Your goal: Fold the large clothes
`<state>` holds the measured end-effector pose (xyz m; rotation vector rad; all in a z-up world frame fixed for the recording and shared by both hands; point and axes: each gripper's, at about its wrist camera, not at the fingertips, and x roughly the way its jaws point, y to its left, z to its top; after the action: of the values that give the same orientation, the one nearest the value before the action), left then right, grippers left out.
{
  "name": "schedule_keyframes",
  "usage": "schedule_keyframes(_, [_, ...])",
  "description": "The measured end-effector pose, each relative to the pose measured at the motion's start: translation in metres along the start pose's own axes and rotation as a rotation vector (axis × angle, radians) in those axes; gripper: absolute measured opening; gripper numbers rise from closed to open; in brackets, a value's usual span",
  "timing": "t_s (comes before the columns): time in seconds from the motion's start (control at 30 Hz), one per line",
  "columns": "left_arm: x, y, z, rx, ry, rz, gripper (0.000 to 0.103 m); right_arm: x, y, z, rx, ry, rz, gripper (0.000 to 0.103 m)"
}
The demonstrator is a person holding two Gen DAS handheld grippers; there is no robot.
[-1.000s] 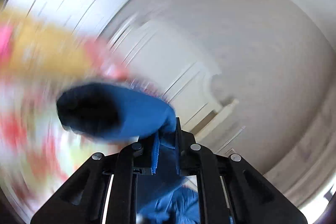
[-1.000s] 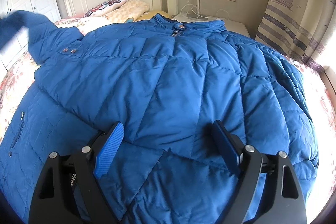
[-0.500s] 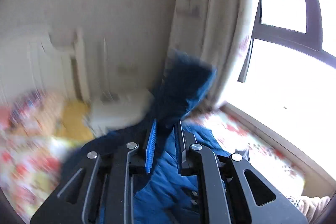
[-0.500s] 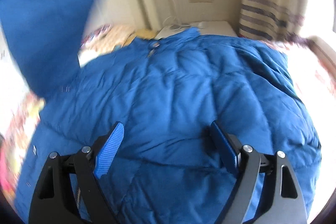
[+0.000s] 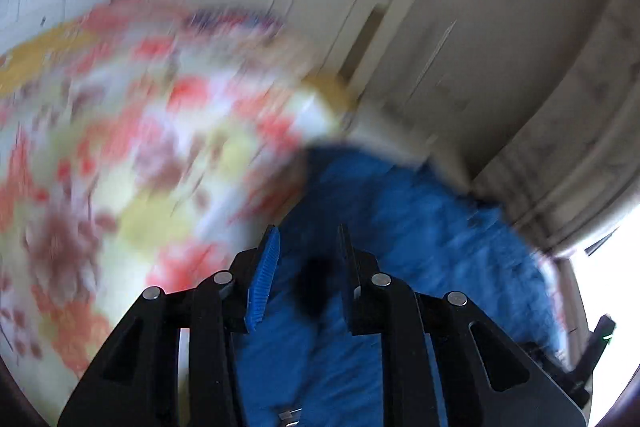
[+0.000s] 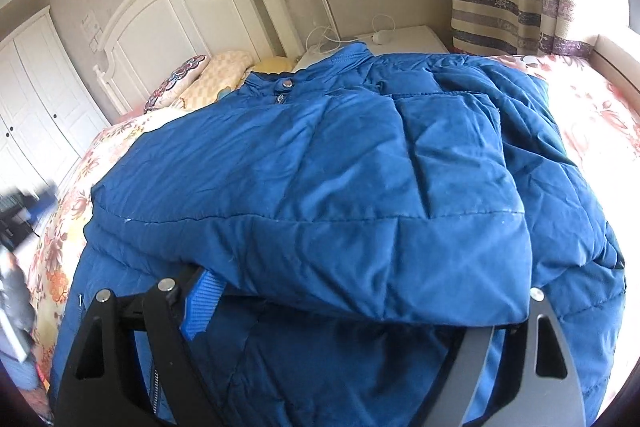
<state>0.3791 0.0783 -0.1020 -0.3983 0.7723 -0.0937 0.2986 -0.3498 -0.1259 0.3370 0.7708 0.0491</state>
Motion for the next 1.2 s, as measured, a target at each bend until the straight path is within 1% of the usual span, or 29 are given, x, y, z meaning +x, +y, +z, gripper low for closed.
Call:
schedule_keyframes(0.03, [0.006,0.000,-0.002,0.017,0.022,0.007,0.014,0.001,0.000,0.000,0.000,0.002,0.000,0.084])
schedule_keyframes(0.13, [0.031,-0.030,-0.007,0.141,0.085,0.035,0.014,0.004,0.005,0.001,-0.001,0.010,-0.002,0.085])
schedule_keyframes(0.17, [0.032,-0.040,-0.008,0.178,0.087,0.067,0.014,0.005,0.005,0.001,-0.004,0.015,-0.003,0.085])
schedule_keyframes(0.23, [0.042,-0.053,-0.016,0.254,0.085,0.187,0.015,0.007,0.007,0.001,-0.007,0.022,0.000,0.087])
schedule_keyframes(0.27, [0.053,-0.052,-0.019,0.268,0.096,0.218,0.016,0.007,0.007,0.002,-0.008,0.025,0.002,0.087])
schedule_keyframes(0.37, [0.056,-0.046,-0.024,0.275,0.069,0.217,0.019,0.009,0.008,0.002,-0.008,0.030,0.012,0.088])
schedule_keyframes(0.4, [0.055,-0.045,-0.023,0.272,0.064,0.218,0.023,0.009,0.008,0.002,-0.009,0.031,0.014,0.088])
schedule_keyframes(0.47, [0.059,-0.044,-0.018,0.263,0.068,0.219,0.027,0.010,0.009,0.002,-0.013,0.041,0.024,0.091])
schedule_keyframes(0.5, [0.060,-0.041,-0.017,0.252,0.069,0.216,0.031,0.010,0.009,0.003,-0.015,0.054,0.038,0.091])
schedule_keyframes(0.57, [0.063,-0.036,-0.015,0.226,0.072,0.210,0.036,0.005,0.010,0.002,-0.029,0.084,0.036,0.091])
schedule_keyframes(0.63, [0.059,-0.031,-0.012,0.211,0.075,0.196,0.038,-0.006,0.009,-0.002,-0.037,0.093,0.043,0.091])
schedule_keyframes(0.7, [0.057,-0.029,-0.011,0.207,0.075,0.197,0.039,-0.019,-0.004,-0.005,0.035,0.065,0.095,0.091])
schedule_keyframes(0.77, [0.057,-0.029,-0.011,0.215,0.073,0.208,0.040,-0.024,-0.025,-0.005,0.162,0.032,0.176,0.090])
schedule_keyframes(0.8, [0.057,-0.030,-0.012,0.219,0.072,0.214,0.040,-0.025,-0.031,-0.005,0.197,0.018,0.192,0.090])
schedule_keyframes(0.83, [0.057,-0.029,-0.011,0.222,0.072,0.216,0.040,-0.024,-0.038,-0.004,0.236,0.003,0.206,0.087])
schedule_keyframes(0.9, [0.057,-0.028,-0.011,0.220,0.073,0.215,0.040,-0.022,-0.048,-0.002,0.298,-0.018,0.216,0.074])
schedule_keyframes(0.97, [0.057,-0.026,-0.010,0.213,0.074,0.208,0.041,-0.021,-0.054,-0.001,0.348,-0.033,0.199,0.041])
schedule_keyframes(1.0, [0.057,-0.025,-0.010,0.209,0.075,0.204,0.041,-0.021,-0.057,-0.001,0.374,-0.044,0.201,0.033])
schedule_keyframes(1.03, [0.057,-0.025,-0.009,0.207,0.075,0.202,0.042,-0.022,-0.055,0.001,0.366,-0.056,0.191,0.026])
schedule_keyframes(1.07, [0.057,-0.024,-0.009,0.205,0.075,0.200,0.042,-0.025,-0.048,0.006,0.323,-0.070,0.165,0.022])
schedule_keyframes(1.1, [0.057,-0.024,-0.009,0.204,0.075,0.199,0.042,-0.035,-0.031,0.014,0.213,-0.109,0.115,0.022])
schedule_keyframes(1.13, [0.057,-0.024,-0.009,0.203,0.075,0.198,0.042,-0.044,-0.017,0.021,0.126,-0.143,0.083,0.021])
schedule_keyframes(1.17, [0.056,-0.024,-0.009,0.203,0.075,0.197,0.042,-0.058,0.001,0.030,0.020,-0.196,0.070,0.021])
schedule_keyframes(1.2, [0.056,-0.023,-0.009,0.202,0.076,0.196,0.042,-0.067,0.009,0.034,-0.025,-0.224,0.071,0.021])
